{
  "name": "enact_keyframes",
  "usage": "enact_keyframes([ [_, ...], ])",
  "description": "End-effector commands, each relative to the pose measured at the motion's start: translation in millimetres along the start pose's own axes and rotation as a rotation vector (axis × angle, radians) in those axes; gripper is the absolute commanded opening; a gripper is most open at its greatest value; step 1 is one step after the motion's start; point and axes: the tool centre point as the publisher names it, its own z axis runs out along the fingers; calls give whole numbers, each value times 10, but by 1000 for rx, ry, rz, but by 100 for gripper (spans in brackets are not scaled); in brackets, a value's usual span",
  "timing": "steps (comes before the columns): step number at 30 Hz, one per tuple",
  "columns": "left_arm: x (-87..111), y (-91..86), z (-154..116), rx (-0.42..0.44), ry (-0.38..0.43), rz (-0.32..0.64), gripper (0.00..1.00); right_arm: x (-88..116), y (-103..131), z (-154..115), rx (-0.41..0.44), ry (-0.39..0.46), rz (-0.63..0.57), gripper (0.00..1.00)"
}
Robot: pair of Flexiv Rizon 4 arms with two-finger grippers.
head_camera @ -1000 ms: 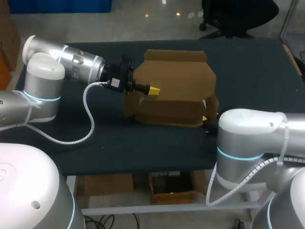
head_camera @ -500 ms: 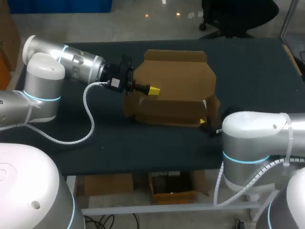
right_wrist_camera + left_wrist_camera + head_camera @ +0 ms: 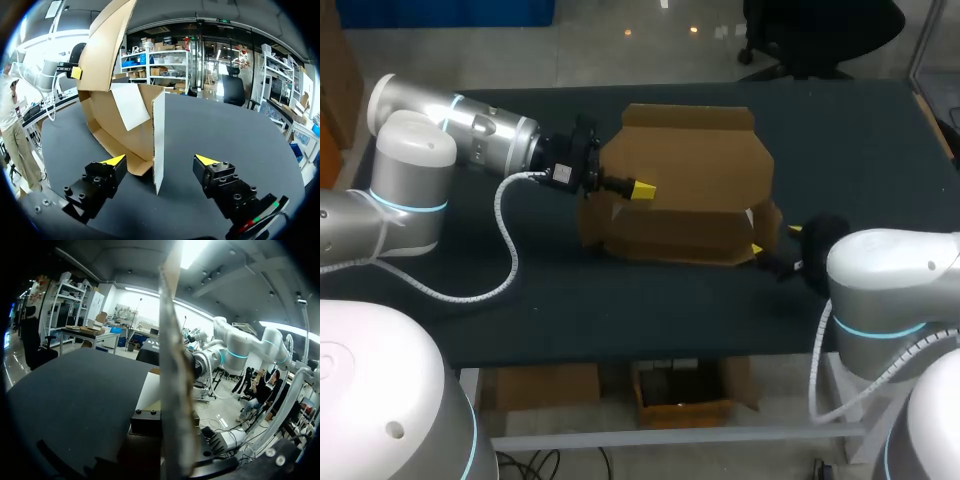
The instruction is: Assemble the packaging by folding the flat box into shape, placing the metal phone stand inside, and closing the box properly
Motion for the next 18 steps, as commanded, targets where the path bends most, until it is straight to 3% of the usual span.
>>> enact_keyframes([
  [1, -17, 30, 19, 0, 3, 0, 0, -44, 39, -10, 8, 120, -4, 75],
  [9, -17, 30, 19, 0, 3, 0, 0, -27, 30, 69, 7, 161, -17, 53],
  [18, -17, 30, 19, 0, 3, 0, 0, -2, 15, 256, 17, 193, -25, 58],
])
